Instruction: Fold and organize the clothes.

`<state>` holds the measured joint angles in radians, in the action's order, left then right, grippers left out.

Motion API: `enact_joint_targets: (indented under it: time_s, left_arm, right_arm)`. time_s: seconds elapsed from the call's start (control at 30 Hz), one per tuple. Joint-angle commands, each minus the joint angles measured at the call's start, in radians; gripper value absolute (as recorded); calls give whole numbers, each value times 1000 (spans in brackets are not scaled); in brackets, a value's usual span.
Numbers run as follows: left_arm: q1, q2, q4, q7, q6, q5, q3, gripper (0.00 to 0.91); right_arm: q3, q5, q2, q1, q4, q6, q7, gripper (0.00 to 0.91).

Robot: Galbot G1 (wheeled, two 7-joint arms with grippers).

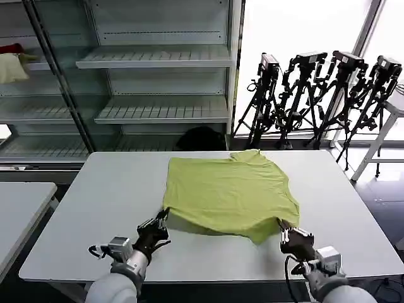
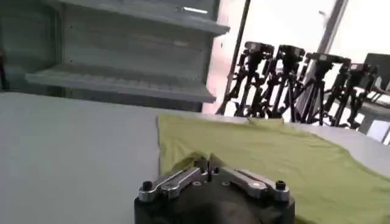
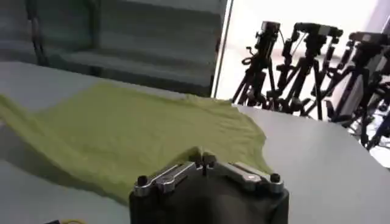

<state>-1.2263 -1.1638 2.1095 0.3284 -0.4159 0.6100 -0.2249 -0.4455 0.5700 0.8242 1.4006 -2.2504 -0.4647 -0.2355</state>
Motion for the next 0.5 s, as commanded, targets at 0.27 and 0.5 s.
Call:
enact_joint_targets:
  time_s: [0.27,0.5]
  left_arm:
    - [271,-57,-236,10,49,2,99,0]
    - [326,-101,-338,17,48,-31,111,0]
  right_arm:
    - [38,-27,-23,-308,278,74,195,0]
    - [98,-65,10,-392,407,83,222,0]
